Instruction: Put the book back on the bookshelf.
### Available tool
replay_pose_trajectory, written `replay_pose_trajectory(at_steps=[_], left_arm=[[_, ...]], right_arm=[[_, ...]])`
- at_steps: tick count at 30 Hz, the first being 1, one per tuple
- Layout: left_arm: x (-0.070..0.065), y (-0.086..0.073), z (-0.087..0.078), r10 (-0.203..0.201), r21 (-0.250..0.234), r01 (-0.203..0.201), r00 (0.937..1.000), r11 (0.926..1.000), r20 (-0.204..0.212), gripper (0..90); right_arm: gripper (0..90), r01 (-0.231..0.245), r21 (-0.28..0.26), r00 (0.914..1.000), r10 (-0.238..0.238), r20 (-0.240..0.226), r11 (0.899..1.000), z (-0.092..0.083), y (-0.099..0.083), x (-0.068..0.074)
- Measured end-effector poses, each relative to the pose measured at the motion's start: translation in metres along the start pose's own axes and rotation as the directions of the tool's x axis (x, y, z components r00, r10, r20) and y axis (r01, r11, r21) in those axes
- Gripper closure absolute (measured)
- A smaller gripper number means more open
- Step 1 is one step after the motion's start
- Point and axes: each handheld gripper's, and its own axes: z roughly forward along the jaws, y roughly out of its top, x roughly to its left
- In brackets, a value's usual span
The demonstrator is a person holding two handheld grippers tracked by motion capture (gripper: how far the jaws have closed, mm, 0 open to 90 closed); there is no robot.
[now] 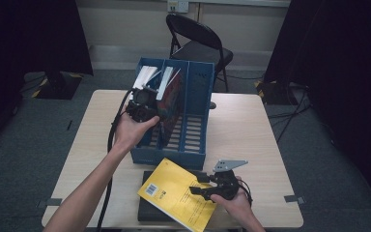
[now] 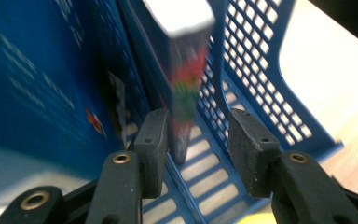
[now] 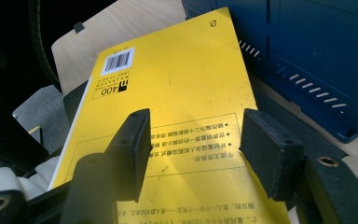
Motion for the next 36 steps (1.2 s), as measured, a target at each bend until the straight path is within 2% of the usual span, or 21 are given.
replay_pose_trajectory(at_steps=[5,7,9,10,11,14,17,18,19,21,22,24,25,27,29,31,32,33,35,36], left_arm=[[0.0,-0.022,-0.002,0.007,-0.038,-0.005,0.9991,0.9993,0.042,61.5],[-0.002,-0.032,-0.002,-0.001,-0.044,0.005,0.9963,0.999,0.086,62.5],[-0.007,-0.043,-0.005,0.016,-0.07,-0.01,0.996,0.9975,0.087,62.6],[-0.009,-0.047,-0.007,0.04,-0.069,-0.033,0.9942,0.9971,0.1,61.5],[-0.011,-0.052,-0.008,0.036,-0.069,-0.028,0.9922,0.9972,0.119,60.7],[-0.016,-0.067,-0.013,0.053,-0.101,-0.041,0.9917,0.994,0.118,54.9],[-0.013,-0.083,-0.016,0.045,-0.084,-0.034,0.9909,0.9958,0.127,52.5],[-0.012,-0.089,-0.017,0.026,-0.09,-0.014,0.9893,0.9959,0.143,52.6],[-0.01,-0.094,-0.018,0.025,-0.092,-0.011,0.9882,0.9957,0.151,53.7],[-0.009,-0.103,-0.02,0.039,-0.089,-0.025,0.9867,0.9957,0.158,56.6],[-0.008,-0.108,-0.019,0.031,-0.083,-0.017,0.9857,0.9964,0.166,56.9],[-0.007,-0.12,-0.015,0.044,-0.056,-0.034,0.9818,0.9978,0.185,59.4],[-0.008,-0.127,-0.013,0.034,-0.055,-0.025,0.9828,0.9982,0.181,59.4],[-0.007,-0.139,-0.007,0.027,-0.03,-0.021,0.9752,0.9993,0.22,59.4],[-0.008,-0.151,0.0,0.024,-0.012,-0.021,0.9739,0.9997,0.226,59.3],[-0.008,-0.161,0.007,0.008,0.011,-0.011,0.9674,0.9999,0.253,58.3],[-0.009,-0.165,0.01,0.006,0.036,-0.016,0.9677,0.9992,0.252,56.5],[-0.011,-0.169,0.012,-0.006,0.04,-0.004,0.9702,0.9992,0.242,53.0],[-0.013,-0.174,0.012,-0.002,0.044,-0.01,0.9672,0.999,0.254,53.2],[-0.014,-0.176,0.012,0.002,0.041,-0.012,0.9692,0.9991,0.246,52.6]], right_arm=[[42.5,0.0,0.0,0.9999,0.0,0.012,1.0,0.0,0.0,0.001],[42.5,-0.001,0.001,1.0,0.001,0.009,1.0,0.0,0.0,0.0],[42.4,-0.002,-0.001,0.9998,0.002,0.02,1.0,-0.001,0.001,0.001],[42.4,-0.001,-0.001,0.9998,0.001,0.021,1.0,-0.001,0.001,0.0],[42.5,-0.001,-0.001,0.9998,0.001,0.02,1.0,-0.001,0.0,0.0],[42.2,-0.003,-0.003,0.9995,0.003,0.032,1.0,-0.002,0.001,0.0],[42.0,-0.019,-0.012,0.9983,0.019,0.056,1.0,-0.004,0.0,-0.002],[41.9,-0.021,-0.013,0.9981,0.021,0.058,1.0,-0.004,0.0,-0.003],[41.4,-0.022,-0.012,0.9978,0.023,0.062,1.0,-0.005,0.0,-0.004],[41.0,-0.031,0.009,0.9968,0.03,0.074,0.999,-0.003,0.0,-0.005],[41.5,-0.03,0.022,0.9967,0.029,0.076,0.999,-0.001,-0.001,-0.005],[44.8,-0.013,0.042,0.9953,0.009,0.097,0.999,0.003,-0.002,-0.003],[45.8,-0.004,0.045,0.994,-0.001,0.11,0.999,0.004,-0.001,-0.002],[51.6,-0.002,0.046,0.9927,-0.004,0.12,0.999,0.003,0.001,-0.002],[56.6,0.001,0.042,0.9922,-0.006,0.124,0.999,0.003,0.002,-0.004],[58.7,0.013,0.044,0.9915,-0.019,0.128,0.999,0.004,0.004,-0.004],[59.2,0.018,0.048,0.9909,-0.024,0.133,0.999,0.004,0.005,-0.004],[59.5,0.024,0.049,0.9904,-0.031,0.135,0.998,0.005,0.006,-0.004],[59.8,0.028,0.057,0.9911,-0.035,0.128,0.998,0.007,0.007,-0.004],[60.3,0.027,0.062,0.9923,-0.035,0.119,0.998,0.008,0.008,-0.004]])
